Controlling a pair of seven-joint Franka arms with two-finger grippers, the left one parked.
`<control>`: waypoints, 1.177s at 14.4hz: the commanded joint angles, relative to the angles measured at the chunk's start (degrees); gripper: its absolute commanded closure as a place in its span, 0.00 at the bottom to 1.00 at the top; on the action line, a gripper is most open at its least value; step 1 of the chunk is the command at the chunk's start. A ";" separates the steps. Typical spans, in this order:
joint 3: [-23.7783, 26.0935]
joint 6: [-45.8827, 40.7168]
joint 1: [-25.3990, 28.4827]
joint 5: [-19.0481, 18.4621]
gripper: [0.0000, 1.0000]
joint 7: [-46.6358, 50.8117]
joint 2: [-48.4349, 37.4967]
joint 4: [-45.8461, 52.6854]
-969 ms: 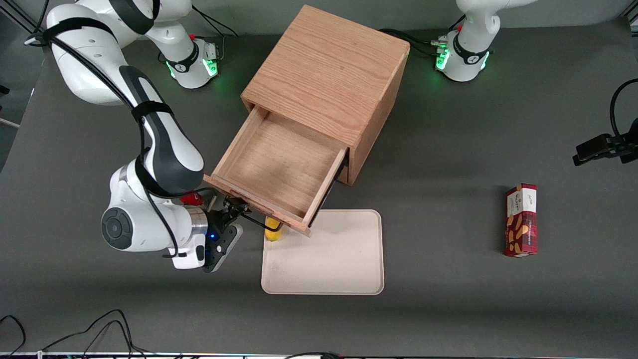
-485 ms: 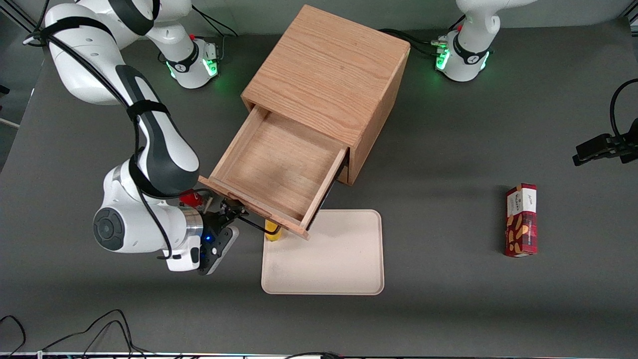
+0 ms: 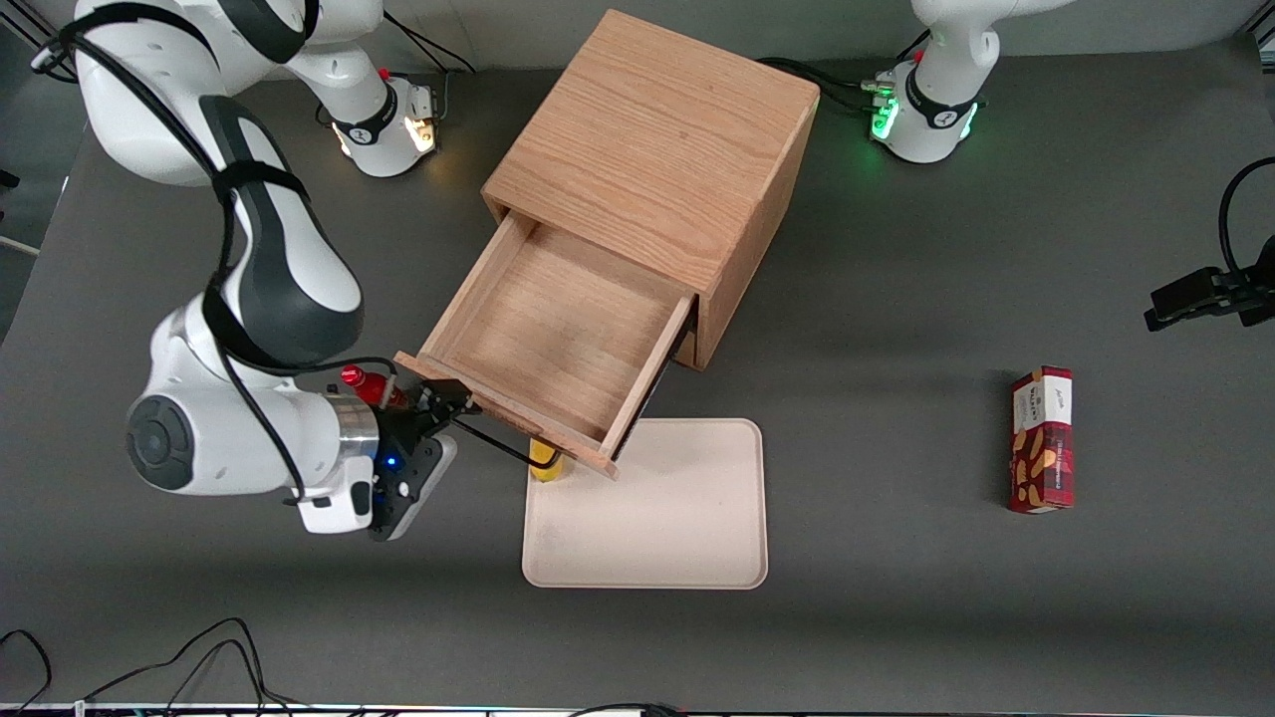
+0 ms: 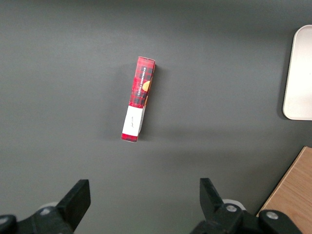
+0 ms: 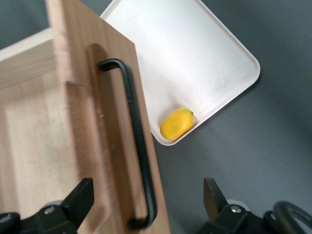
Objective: Open upper drawer
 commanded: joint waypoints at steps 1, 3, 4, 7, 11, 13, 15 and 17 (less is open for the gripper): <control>-0.22 -3.05 -1.99 -0.02 0.00 3.38 -6.54 -2.38; -0.14 -4.98 -5.58 -0.37 0.00 3.75 -15.56 -10.16; -0.14 -4.99 -7.09 -0.37 0.00 3.83 -19.18 -13.61; -0.22 -5.08 -10.43 -2.81 0.00 4.27 -27.90 -21.01; -0.14 -7.54 -15.00 -4.84 0.00 21.97 -35.97 -27.51; -0.14 -7.54 -15.54 -6.70 0.00 29.63 -37.32 -28.49; -0.14 -7.63 -16.42 -7.93 0.00 32.75 -37.68 -29.11; -0.14 -9.98 -16.95 -8.19 0.00 32.84 -37.76 -28.68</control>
